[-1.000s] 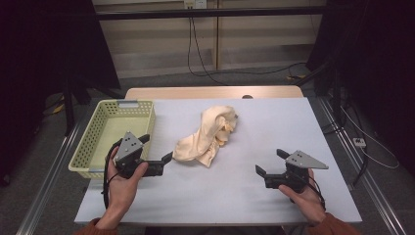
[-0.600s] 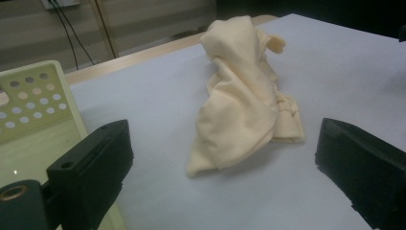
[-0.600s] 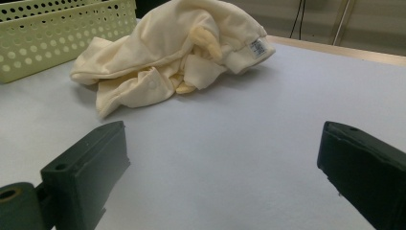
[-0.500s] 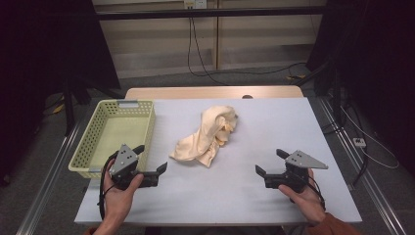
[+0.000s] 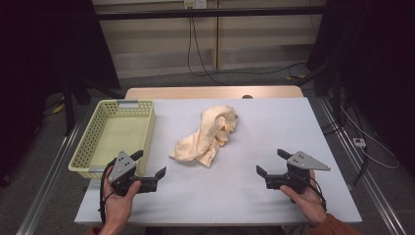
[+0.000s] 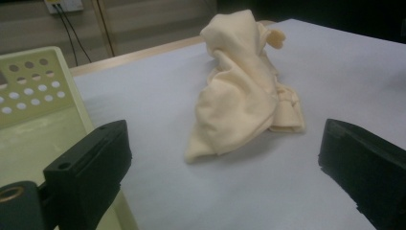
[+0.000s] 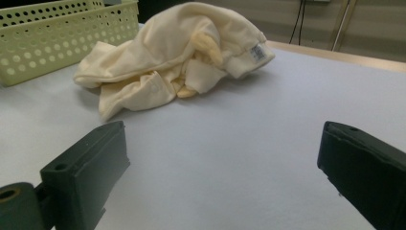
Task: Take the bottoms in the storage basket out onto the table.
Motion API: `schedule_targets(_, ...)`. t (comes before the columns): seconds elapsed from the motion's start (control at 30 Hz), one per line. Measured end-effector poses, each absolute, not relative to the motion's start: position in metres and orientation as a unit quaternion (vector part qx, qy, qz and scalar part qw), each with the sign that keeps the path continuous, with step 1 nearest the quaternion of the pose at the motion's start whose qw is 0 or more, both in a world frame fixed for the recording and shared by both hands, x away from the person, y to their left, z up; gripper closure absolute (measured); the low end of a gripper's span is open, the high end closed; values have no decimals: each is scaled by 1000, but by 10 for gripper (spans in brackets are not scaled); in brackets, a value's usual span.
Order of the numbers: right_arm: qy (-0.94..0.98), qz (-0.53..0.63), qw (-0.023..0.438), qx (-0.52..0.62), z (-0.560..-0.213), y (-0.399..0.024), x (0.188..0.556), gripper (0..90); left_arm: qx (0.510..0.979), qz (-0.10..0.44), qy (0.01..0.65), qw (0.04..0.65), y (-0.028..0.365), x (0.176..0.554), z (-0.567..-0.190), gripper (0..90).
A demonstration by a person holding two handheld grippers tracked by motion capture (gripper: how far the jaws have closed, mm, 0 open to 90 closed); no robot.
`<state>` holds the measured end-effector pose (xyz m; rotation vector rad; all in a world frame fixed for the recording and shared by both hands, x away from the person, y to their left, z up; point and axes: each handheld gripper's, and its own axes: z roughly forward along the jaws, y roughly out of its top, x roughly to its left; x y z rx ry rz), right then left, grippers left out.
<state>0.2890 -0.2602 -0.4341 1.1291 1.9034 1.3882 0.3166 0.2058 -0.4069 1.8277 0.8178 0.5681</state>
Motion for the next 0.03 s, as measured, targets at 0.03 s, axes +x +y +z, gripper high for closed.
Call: schedule_targets(0.03,703,515,261,415,-434,-260,289,30,759,243,337,502,205,316,-406,41)
